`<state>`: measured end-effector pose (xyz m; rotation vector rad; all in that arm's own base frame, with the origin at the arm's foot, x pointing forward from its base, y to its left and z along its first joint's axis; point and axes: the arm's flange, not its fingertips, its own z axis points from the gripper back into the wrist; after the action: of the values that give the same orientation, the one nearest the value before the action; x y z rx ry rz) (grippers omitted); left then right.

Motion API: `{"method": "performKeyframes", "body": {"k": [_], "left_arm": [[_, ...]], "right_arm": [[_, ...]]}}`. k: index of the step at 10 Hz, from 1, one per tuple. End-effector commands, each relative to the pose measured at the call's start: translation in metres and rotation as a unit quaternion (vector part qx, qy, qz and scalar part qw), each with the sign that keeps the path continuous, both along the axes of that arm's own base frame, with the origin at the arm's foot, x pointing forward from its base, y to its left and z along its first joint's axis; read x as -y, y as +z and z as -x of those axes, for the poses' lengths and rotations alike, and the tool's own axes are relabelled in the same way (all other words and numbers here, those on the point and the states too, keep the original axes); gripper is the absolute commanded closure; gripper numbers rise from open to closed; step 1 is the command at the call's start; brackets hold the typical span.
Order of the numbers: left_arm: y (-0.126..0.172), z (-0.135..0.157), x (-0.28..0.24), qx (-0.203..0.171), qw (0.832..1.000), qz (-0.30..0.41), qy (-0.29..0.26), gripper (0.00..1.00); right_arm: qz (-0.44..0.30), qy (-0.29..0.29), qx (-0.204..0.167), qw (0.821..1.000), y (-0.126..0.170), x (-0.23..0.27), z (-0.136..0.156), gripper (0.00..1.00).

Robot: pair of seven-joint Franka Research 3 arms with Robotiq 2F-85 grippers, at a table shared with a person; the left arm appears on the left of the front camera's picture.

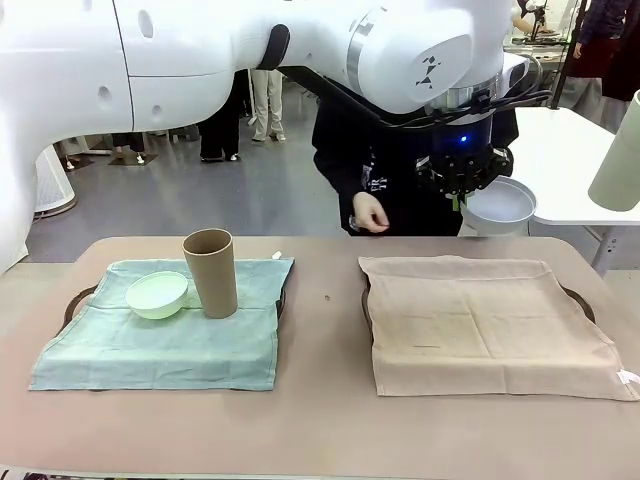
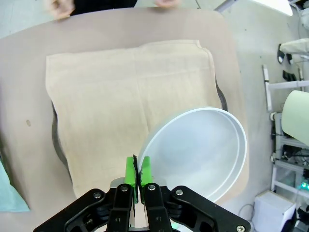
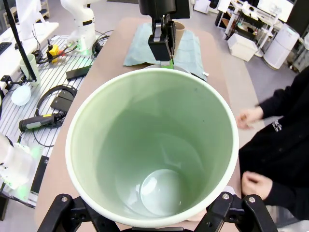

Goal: Set up a tray with a mat and arrange the tableware.
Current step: Place the Picnic Bowl and Reusable plastic cup back onto the Handle tray in front of the human's position.

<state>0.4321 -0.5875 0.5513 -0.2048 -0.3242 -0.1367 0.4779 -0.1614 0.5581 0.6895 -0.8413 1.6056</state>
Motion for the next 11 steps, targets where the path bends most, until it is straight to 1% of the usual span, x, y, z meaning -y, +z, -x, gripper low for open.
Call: {"method": "performKeyframes", "body": {"k": [1,2,3,5,6,7,8,9,11], "left_arm": [[0.005,0.0,-0.003,-0.003,1.0,0.008,-0.009,1.0],[0.005,0.0,-0.003,-0.003,1.0,0.008,-0.009,1.0],[0.0,0.0,0.0,0.0,1.0,0.0,0.0,0.96],[-0.041,-0.017,-0.01,-0.035,0.999,-0.018,0.0,0.96],[-0.055,-0.019,-0.017,-0.047,0.998,-0.027,-0.012,0.96],[-0.074,-0.02,-0.022,-0.054,0.997,-0.052,-0.023,0.96],[-0.08,-0.022,-0.025,-0.064,0.997,-0.049,-0.014,0.96],[-0.068,-0.022,-0.013,-0.041,0.998,-0.043,-0.001,0.96],[-0.068,-0.022,-0.013,-0.041,0.998,-0.043,-0.001,0.96]], "right_arm": [[0.001,0.0,0.003,1.0,0.003,-0.002,0.001,0.74],[0.001,0.0,0.003,1.0,0.003,-0.002,0.001,0.74],[0.0,0.0,0.0,1.0,0.0,0.0,0.0,0.14],[-0.009,0.077,-0.032,0.996,-0.038,-0.031,-0.015,0.14],[-0.011,0.113,-0.038,0.993,-0.05,-0.046,-0.019,0.14],[-0.015,0.148,-0.058,0.987,-0.068,-0.062,-0.02,0.14],[-0.02,0.164,-0.078,0.983,-0.075,-0.07,-0.02,0.14],[-0.02,0.1,-0.049,0.994,-0.057,-0.056,-0.02,0.14],[-0.02,0.1,-0.049,0.994,-0.057,-0.056,-0.02,0.14]]}}
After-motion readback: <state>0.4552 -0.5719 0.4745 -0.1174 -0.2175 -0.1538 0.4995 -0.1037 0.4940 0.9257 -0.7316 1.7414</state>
